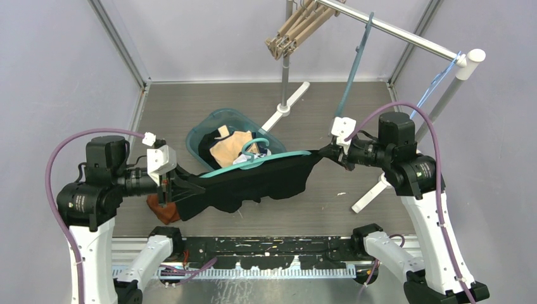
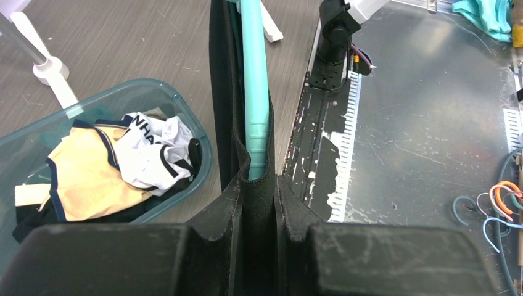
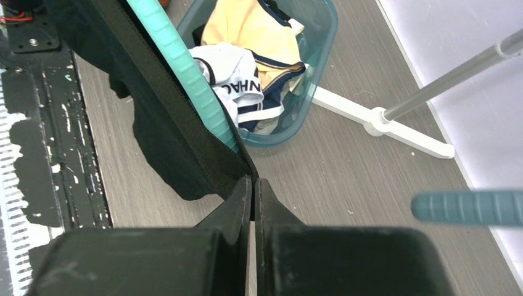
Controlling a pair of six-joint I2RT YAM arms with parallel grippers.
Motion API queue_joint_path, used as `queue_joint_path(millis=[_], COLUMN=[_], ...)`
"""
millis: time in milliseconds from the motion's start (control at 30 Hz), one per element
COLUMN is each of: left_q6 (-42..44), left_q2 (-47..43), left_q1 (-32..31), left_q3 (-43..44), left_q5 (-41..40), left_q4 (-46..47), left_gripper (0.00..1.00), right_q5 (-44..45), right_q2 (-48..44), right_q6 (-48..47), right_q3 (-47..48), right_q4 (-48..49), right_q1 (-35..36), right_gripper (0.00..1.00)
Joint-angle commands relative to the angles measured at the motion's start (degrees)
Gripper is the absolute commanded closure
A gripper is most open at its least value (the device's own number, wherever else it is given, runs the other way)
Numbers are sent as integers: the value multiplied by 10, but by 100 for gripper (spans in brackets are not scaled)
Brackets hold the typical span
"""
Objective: Remove the underwear clipped to the hanger
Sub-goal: Remove the underwear from the hanger.
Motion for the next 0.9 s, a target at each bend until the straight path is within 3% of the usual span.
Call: queue_joint_path(millis=[0,533,867], left_q6=[17,-38,-126], left_q2=[-11,-2,12], left_q1=[8,17,26], left_q3=[26,35,14], left_q5=[43,54,120], left_q4=[-2,40,138], left_gripper=[100,100,100], right_q5=[147,158,59], right_q2=[6,50,62], right_q6=[-27,-24,-32], right_q3=[5,-12,-25], right_q4=[7,5,-15], right_q1=[-27,-94,-95], right_gripper=[99,99,99])
